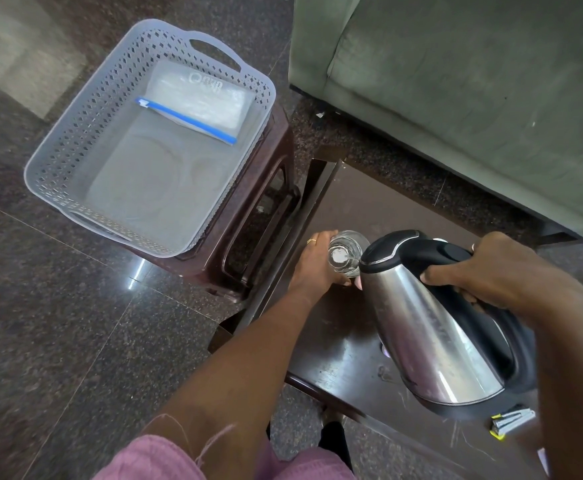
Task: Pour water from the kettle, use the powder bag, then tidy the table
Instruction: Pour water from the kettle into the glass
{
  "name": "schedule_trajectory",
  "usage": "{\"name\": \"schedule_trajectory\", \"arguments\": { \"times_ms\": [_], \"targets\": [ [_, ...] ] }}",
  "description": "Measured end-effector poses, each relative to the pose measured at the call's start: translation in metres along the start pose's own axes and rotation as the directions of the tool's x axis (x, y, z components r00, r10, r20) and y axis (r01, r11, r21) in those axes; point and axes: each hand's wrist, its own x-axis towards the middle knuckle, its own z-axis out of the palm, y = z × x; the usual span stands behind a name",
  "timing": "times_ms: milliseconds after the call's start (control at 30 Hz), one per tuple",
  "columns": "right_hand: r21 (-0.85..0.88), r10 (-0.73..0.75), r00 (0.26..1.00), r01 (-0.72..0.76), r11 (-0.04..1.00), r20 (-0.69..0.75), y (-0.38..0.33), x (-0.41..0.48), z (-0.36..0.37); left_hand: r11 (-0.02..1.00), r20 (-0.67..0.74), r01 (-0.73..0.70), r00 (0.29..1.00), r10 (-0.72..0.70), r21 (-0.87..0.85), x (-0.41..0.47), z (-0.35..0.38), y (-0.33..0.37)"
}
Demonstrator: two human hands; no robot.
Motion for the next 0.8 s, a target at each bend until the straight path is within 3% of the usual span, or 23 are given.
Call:
{"name": "schedule_trajectory", "arguments": {
  "times_ms": [800],
  "targets": [
    [0.012, -0.008, 1.0, 0.008, 1.0, -0.005, 0.0011, 0.0073, 0.0019, 0.999, 0.012, 0.016, 1.0, -0.016, -0.031, -0.0029, -0.0034, 0.0006]
  ]
}}
